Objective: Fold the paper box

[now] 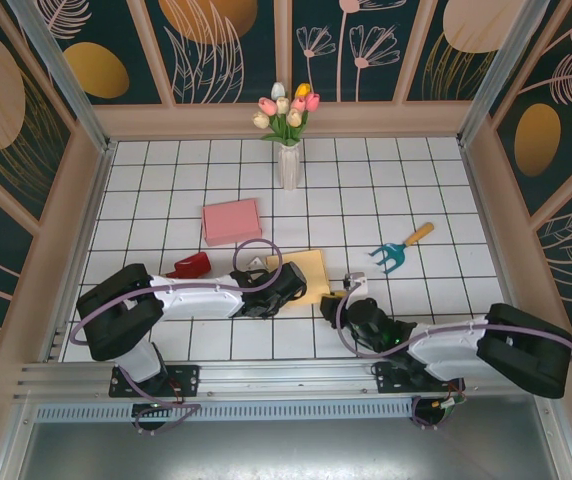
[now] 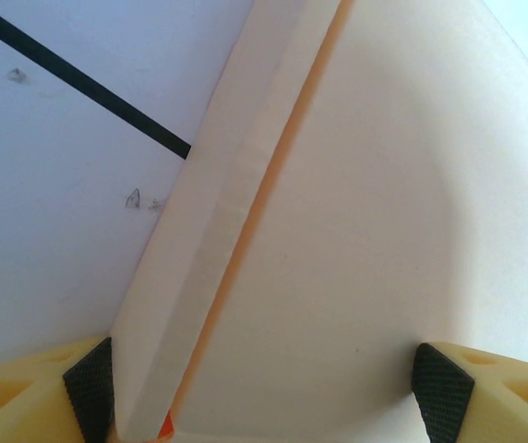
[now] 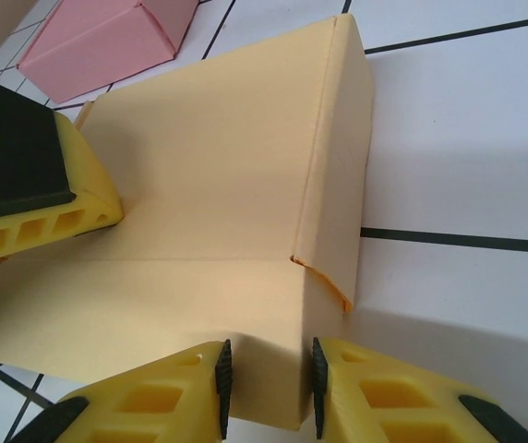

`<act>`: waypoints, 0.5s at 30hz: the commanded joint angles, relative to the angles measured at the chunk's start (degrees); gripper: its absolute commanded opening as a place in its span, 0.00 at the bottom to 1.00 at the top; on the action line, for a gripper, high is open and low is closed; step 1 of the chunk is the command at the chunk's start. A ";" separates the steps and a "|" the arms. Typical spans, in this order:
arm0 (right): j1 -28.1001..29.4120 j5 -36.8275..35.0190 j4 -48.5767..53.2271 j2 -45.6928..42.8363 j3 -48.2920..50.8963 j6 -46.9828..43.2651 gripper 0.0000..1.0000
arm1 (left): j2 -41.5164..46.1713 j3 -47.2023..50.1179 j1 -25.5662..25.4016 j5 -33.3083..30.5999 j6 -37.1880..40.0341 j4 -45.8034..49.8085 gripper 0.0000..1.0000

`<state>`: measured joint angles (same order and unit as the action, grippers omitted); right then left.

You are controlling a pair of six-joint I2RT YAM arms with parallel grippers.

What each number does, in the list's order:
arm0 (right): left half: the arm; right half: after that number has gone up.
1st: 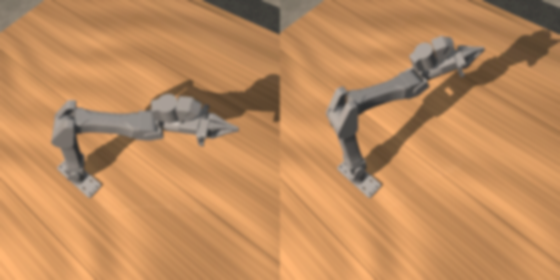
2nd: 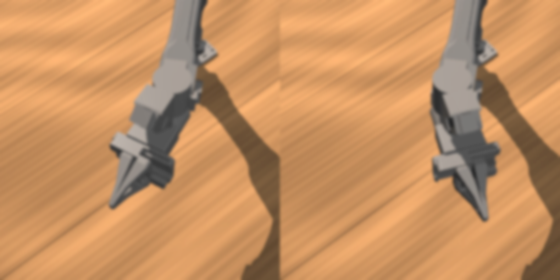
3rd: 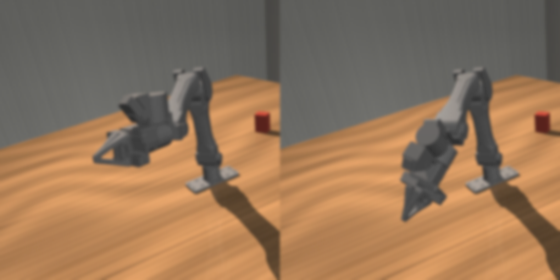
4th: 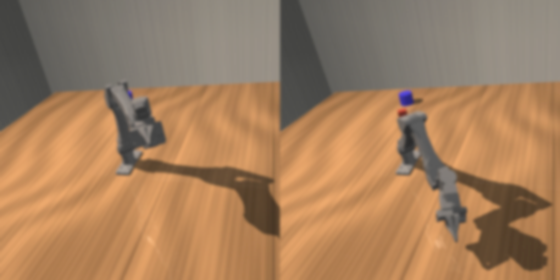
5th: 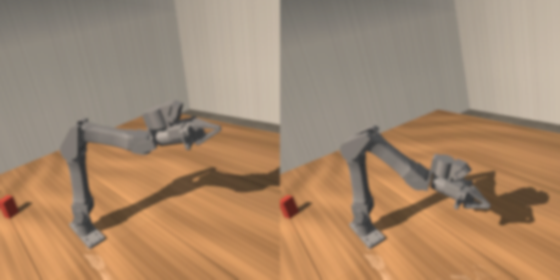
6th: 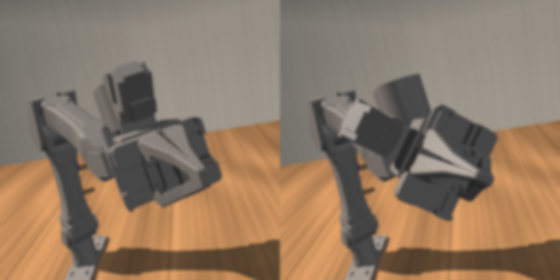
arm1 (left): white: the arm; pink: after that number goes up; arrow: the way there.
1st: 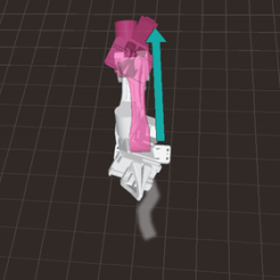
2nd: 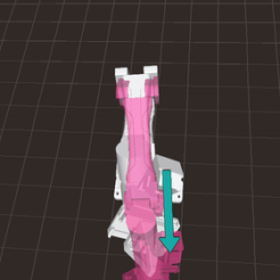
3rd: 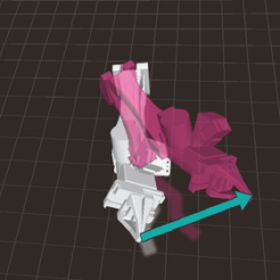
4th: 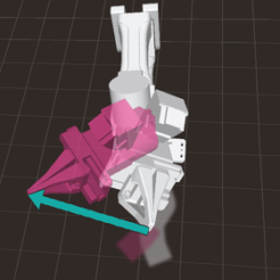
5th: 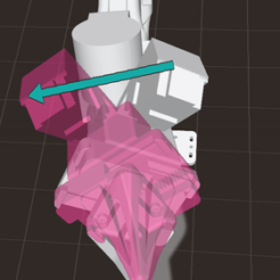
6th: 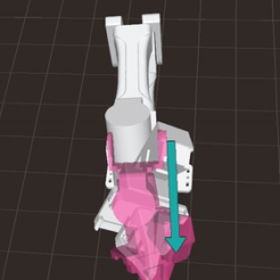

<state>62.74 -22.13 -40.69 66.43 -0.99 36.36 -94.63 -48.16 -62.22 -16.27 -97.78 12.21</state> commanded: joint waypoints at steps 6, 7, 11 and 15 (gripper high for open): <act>1.19 -0.22 -3.51 8.44 2.83 0.02 0.28 | -5.81 3.78 0.65 1.69 1.24 10.73 0.83; 1.24 -0.57 -3.81 8.98 2.68 0.10 0.28 | -5.99 3.78 0.61 1.67 1.48 10.86 0.84; 1.33 -2.19 -5.23 10.81 2.81 0.64 0.28 | -6.96 3.40 0.65 1.34 3.39 12.13 0.84; 1.33 -3.27 -5.06 10.28 3.03 0.82 0.29 | -8.28 2.06 0.63 -0.43 5.47 15.60 0.85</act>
<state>63.55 -25.41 -49.52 75.81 -0.99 36.42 -96.31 -49.32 -62.22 -18.17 -95.61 12.88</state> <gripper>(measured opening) 0.290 0.853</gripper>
